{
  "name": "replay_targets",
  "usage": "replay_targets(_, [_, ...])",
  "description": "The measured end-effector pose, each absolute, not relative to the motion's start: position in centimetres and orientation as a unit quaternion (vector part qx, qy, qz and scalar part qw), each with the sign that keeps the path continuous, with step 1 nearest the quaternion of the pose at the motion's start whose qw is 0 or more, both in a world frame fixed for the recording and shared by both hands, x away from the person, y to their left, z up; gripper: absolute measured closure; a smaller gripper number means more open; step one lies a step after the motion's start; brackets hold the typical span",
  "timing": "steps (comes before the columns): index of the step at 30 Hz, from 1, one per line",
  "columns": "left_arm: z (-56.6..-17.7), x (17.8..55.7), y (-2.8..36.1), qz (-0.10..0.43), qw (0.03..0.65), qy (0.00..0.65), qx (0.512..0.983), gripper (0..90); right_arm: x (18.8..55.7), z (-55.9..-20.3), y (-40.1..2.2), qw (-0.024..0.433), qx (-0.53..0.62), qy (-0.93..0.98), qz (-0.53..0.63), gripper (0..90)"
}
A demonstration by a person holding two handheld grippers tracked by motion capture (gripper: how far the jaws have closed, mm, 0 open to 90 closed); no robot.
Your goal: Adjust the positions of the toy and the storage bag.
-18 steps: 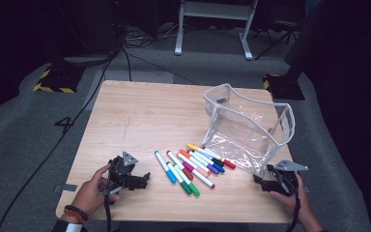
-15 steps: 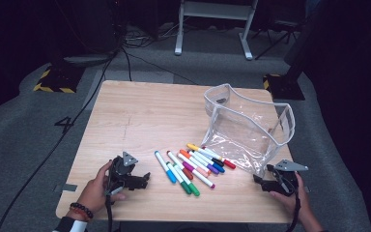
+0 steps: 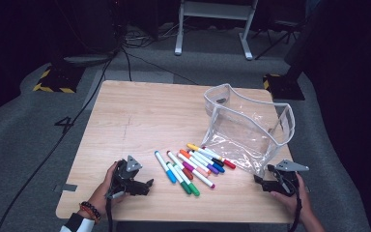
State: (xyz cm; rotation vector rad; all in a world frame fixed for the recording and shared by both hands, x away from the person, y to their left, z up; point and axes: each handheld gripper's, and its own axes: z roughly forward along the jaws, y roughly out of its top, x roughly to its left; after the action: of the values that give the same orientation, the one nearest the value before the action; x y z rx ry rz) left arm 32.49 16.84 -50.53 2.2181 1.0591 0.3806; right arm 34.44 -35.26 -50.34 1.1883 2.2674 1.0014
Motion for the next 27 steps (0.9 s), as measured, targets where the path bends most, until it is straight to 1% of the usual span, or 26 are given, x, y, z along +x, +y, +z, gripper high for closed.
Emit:
replay_targets(3, [-50.5,32.4,16.0,0.142,0.324,0.392,0.849,0.2,34.6,-50.3,-35.3,0.194,0.424,0.81,0.356,22.7])
replay_targets(6, [-50.5,32.6,15.3,0.136,0.326,0.383,0.853,0.2,34.7,-50.1,-34.9,0.193,0.413,0.815,0.358,30.2])
replay_targets(8, [-50.5,32.6,15.0,0.134,0.328,0.371,0.858,0.3,34.8,-50.1,-34.7,0.198,0.409,0.817,0.355,30.7])
replay_targets(10, [-50.5,32.7,14.9,0.13,0.327,0.363,0.863,0.3,34.9,-49.9,-34.4,0.209,0.392,0.816,0.37,37.5])
replay_targets(14, [-50.5,32.9,14.7,0.127,0.33,0.358,0.864,0.0,35.2,-49.5,-34.6,0.214,0.398,0.805,0.385,40.5])
replay_targets(17, [-50.5,33.1,14.6,0.125,0.33,0.352,0.867,0.0,35.5,-49.1,-34.9,0.217,0.393,0.796,0.406,50.1])
replay_targets(18, [-50.5,33.1,14.6,0.125,0.33,0.351,0.867,0.0,35.6,-49.0,-34.7,0.211,0.379,0.804,0.406,55.1])
replay_targets(20, [-50.5,33.2,14.6,0.125,0.33,0.351,0.868,0.0,35.7,-48.9,-34.5,0.216,0.376,0.808,0.4,56.6])
replay_targets(21, [-50.5,33.2,14.6,0.124,0.33,0.351,0.868,0.0,35.8,-48.8,-34.3,0.225,0.367,0.814,0.389,58.5])
replay_targets(22, [-50.5,33.2,14.6,0.124,0.33,0.35,0.868,0.0,35.9,-48.7,-34.3,0.228,0.363,0.814,0.392,62.7])
replay_targets(24, [-50.5,33.2,14.6,0.124,0.33,0.349,0.868,0.0,36.3,-48.7,-34.2,0.224,0.361,0.814,0.396,67.1])
replay_targets(27, [-50.5,33.2,14.6,0.123,0.33,0.348,0.869,0.0,36.7,-48.7,-33.9,0.223,0.358,0.817,0.394,68.4])
